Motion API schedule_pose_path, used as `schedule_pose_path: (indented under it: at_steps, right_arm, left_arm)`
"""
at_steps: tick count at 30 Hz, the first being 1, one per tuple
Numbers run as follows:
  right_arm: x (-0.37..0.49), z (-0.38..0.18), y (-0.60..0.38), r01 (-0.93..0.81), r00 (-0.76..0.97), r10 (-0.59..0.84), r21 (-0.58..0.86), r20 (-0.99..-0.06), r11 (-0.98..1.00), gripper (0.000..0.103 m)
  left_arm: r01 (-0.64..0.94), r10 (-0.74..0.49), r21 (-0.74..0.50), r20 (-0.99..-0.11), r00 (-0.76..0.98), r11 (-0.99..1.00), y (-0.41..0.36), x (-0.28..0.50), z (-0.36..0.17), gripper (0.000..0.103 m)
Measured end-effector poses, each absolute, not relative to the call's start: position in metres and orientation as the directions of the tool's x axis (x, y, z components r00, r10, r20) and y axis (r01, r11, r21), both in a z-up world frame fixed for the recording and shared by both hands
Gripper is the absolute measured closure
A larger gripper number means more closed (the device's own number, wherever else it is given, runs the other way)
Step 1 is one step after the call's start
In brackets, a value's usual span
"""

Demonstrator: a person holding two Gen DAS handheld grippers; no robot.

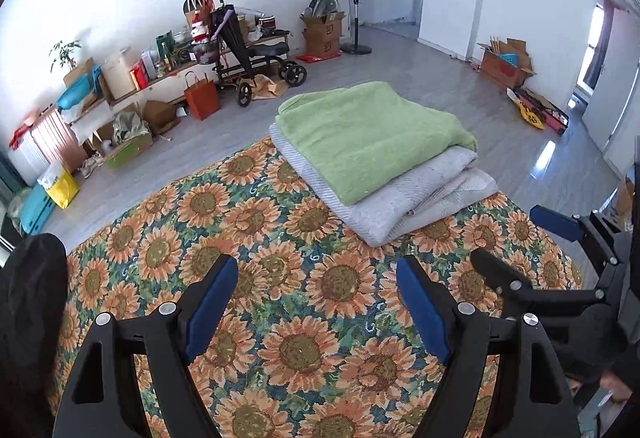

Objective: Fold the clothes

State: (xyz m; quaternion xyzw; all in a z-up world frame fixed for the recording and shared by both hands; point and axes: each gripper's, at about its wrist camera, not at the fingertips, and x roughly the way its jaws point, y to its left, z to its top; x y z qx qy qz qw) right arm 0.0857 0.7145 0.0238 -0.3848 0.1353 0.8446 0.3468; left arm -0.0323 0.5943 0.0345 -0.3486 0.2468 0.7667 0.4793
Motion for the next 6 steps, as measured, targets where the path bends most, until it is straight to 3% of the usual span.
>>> schedule_pose_path:
  at_steps: [6]
  right_arm:
    - [0.0824,0.0239,0.7125,-0.682,-0.478,0.48,-0.033,-0.736,-0.73,0.017]
  left_arm:
    - [-0.901,0.55,0.043,-0.779,-0.301,-0.431,0.5974,-0.0291,0.032,0.022]
